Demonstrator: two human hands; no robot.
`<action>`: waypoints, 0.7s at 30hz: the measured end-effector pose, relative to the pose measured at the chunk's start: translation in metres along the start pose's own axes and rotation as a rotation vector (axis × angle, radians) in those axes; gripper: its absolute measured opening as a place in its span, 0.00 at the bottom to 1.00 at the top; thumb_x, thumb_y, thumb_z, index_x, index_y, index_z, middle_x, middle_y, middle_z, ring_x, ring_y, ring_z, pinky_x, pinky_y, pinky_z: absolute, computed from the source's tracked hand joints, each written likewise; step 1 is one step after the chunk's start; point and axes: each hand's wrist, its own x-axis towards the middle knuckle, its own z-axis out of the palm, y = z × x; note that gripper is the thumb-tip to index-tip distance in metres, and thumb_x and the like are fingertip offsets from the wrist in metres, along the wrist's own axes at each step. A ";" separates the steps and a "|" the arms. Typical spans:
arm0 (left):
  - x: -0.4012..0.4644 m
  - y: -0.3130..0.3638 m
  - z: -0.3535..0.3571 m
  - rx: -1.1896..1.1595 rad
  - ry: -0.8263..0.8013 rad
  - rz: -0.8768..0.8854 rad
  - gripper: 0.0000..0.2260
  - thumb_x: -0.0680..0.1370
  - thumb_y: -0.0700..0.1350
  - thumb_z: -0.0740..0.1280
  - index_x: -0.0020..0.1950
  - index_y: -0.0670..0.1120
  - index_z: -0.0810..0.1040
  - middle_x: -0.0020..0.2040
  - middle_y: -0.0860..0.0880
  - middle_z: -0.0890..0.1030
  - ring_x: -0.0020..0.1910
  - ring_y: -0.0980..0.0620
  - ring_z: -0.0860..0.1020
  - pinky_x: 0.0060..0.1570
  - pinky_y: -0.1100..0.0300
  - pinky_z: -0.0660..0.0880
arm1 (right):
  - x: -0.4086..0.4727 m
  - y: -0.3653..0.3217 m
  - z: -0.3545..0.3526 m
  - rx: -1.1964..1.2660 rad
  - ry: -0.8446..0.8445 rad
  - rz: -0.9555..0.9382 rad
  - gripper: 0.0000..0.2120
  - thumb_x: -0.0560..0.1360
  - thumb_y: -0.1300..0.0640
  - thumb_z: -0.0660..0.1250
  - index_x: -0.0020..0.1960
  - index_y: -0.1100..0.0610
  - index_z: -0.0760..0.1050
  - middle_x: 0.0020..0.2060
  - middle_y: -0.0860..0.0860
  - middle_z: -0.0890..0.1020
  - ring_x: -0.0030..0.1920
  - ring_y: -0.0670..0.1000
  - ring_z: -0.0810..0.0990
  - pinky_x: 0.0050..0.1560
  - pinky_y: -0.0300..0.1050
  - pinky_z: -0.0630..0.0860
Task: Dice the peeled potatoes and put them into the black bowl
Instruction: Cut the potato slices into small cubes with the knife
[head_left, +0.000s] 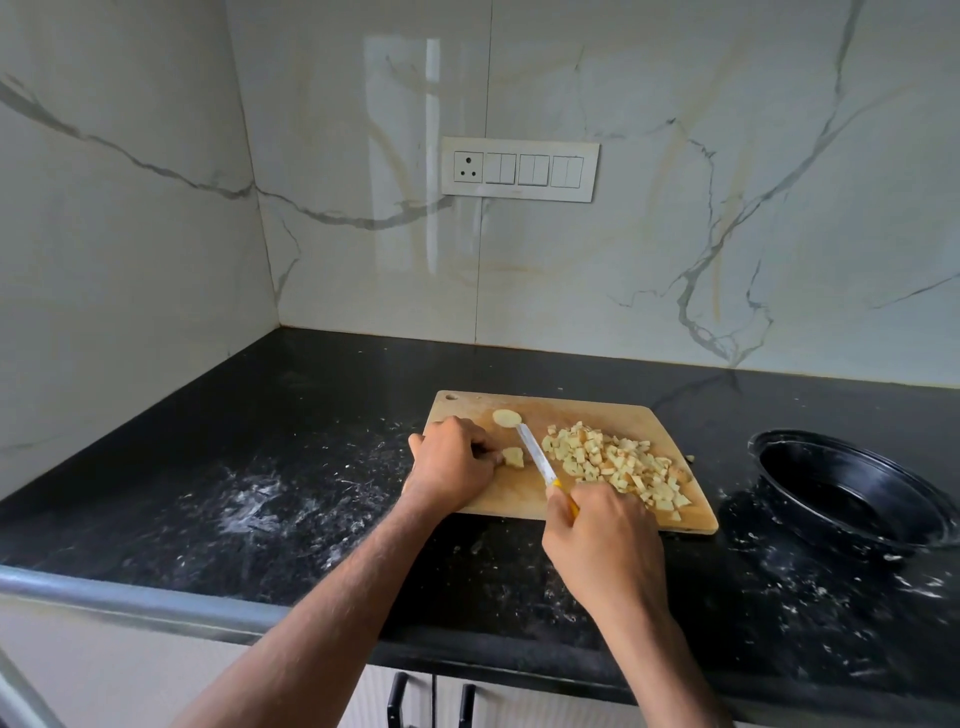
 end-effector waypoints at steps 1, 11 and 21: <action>-0.001 -0.001 0.001 0.007 0.006 0.012 0.06 0.76 0.50 0.71 0.49 0.52 0.86 0.43 0.60 0.80 0.52 0.50 0.77 0.63 0.45 0.64 | 0.004 0.001 0.002 -0.009 0.017 0.000 0.19 0.79 0.45 0.62 0.33 0.52 0.69 0.25 0.47 0.72 0.26 0.48 0.71 0.26 0.40 0.59; -0.009 0.024 0.007 0.311 0.055 -0.003 0.21 0.70 0.69 0.67 0.40 0.51 0.80 0.42 0.55 0.80 0.53 0.52 0.72 0.62 0.42 0.63 | 0.009 0.005 0.015 0.000 0.024 0.057 0.18 0.79 0.45 0.61 0.34 0.52 0.70 0.26 0.47 0.74 0.29 0.50 0.74 0.31 0.43 0.66; -0.004 0.006 0.001 0.129 -0.044 0.157 0.07 0.76 0.55 0.70 0.51 0.57 0.83 0.48 0.59 0.78 0.55 0.54 0.71 0.55 0.50 0.61 | 0.002 0.003 0.010 -0.043 -0.007 0.042 0.17 0.80 0.42 0.58 0.38 0.50 0.70 0.30 0.46 0.75 0.32 0.50 0.75 0.29 0.41 0.61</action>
